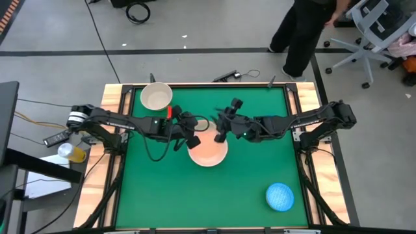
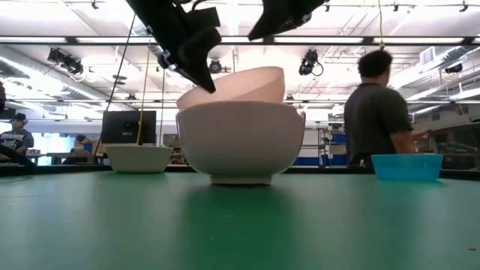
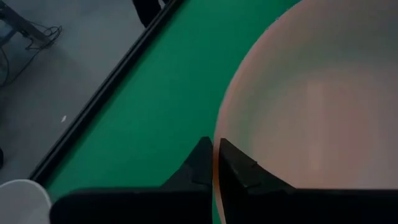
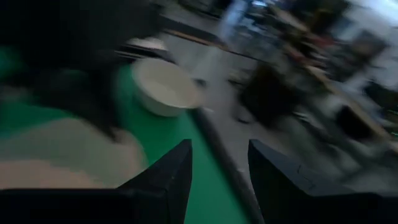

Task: Nest bowls inside each other
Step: Stack the orange bowl on the white bowl, then stack the gray bowl on the orange bowl

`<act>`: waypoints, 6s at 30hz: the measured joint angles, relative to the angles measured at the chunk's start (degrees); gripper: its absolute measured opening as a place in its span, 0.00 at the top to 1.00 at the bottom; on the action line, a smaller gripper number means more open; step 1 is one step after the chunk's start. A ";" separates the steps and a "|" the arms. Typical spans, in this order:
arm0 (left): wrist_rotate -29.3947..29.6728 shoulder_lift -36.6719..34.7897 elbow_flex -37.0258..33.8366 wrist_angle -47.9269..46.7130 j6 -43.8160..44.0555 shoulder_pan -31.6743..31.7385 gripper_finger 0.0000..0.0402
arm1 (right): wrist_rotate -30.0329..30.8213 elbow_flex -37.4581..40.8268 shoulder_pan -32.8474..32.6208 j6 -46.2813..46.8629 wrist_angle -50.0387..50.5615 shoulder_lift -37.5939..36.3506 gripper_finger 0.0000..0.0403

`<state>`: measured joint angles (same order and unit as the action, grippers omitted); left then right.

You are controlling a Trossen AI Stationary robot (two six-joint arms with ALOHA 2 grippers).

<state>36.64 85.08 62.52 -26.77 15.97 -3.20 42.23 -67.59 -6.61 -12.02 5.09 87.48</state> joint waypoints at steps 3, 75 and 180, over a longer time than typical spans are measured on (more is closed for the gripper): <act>-0.03 0.24 0.00 1.66 -0.55 0.15 0.97 | -3.12 0.04 -0.89 0.24 0.29 0.73 0.60; -3.03 -5.29 -0.13 -3.97 -7.28 4.08 0.56 | -16.95 15.69 6.03 25.34 -2.35 1.40 0.54; 2.93 -2.48 -7.73 15.98 -59.23 -6.28 1.00 | -15.75 -9.19 17.64 11.83 13.78 1.28 0.36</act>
<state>39.57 82.60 54.79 -10.79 -43.27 -9.48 26.48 -76.78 11.03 -0.18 18.87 88.77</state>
